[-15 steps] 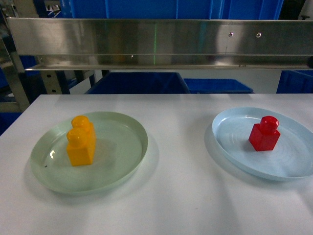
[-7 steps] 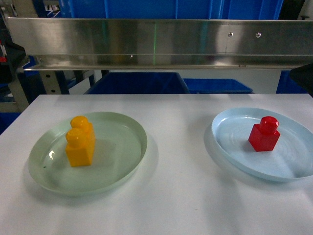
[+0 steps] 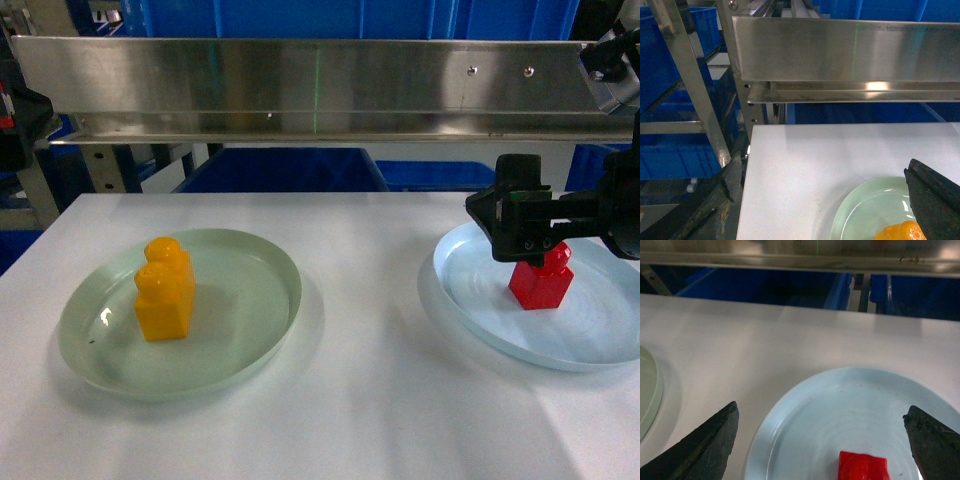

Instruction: Sort and place red and yellow blocks in left bins

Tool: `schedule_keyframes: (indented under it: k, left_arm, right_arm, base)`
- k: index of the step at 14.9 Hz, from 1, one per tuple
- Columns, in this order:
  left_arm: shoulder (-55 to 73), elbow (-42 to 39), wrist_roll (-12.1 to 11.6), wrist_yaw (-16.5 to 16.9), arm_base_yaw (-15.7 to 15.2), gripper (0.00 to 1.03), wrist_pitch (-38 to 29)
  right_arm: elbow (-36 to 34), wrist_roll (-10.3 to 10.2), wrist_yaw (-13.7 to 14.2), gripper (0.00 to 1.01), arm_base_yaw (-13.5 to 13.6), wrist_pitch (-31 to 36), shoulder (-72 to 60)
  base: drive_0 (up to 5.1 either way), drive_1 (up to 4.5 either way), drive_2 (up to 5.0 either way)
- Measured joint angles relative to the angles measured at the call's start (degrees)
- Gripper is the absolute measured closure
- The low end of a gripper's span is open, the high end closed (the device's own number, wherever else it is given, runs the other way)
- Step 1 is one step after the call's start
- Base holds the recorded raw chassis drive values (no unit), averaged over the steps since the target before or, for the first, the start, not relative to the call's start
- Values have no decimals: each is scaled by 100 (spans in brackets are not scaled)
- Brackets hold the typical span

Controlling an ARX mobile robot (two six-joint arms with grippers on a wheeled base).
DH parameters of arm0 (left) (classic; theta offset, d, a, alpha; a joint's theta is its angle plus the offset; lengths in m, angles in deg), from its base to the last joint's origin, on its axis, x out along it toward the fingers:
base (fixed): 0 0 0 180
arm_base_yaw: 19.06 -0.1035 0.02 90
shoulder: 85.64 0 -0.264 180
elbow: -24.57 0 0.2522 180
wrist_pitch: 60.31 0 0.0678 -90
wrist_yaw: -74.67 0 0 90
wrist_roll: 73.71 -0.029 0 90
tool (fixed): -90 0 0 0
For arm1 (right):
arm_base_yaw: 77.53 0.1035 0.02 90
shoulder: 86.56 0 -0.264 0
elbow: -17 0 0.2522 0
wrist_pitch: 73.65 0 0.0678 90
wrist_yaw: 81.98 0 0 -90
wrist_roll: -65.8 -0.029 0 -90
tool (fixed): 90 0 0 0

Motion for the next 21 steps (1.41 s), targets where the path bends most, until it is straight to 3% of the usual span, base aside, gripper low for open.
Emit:
schedule_keyframes:
  k: [3,6,13,15,18,19,21]
  left_arm:
    - [0,0,0,0,0,5,-2]
    - [0,0,0,0,0,5,0]
    - [0,0,0,0,0,5,0]
    - [0,0,0,-2,0,5,0]
    - [0,0,0,0,0,5,0]
    - [0,0,0,0,0,5,0]
    - [0,0,0,-4,0,5,0]
  right_arm:
    - [369,90,227,3,-238,-127,-643]
    - [514,87,254,3,-413,-186,-1016]
    - [634,111,153,3,-398,-129,-1419]
    - [636,238,151,31,-487,-35,-1502]
    - [588,273,131,67,-520,129,-1528]
    - [492,232,133,73,-514,275,-1467]
    - [236,72,129,73,-431,179,-922]
  base:
    - [0,0,0]
    - [0,0,0]
    - [0,0,0]
    - [0,0,0]
    - [0,0,0]
    - [0,0,0]
    - [0,0,0]
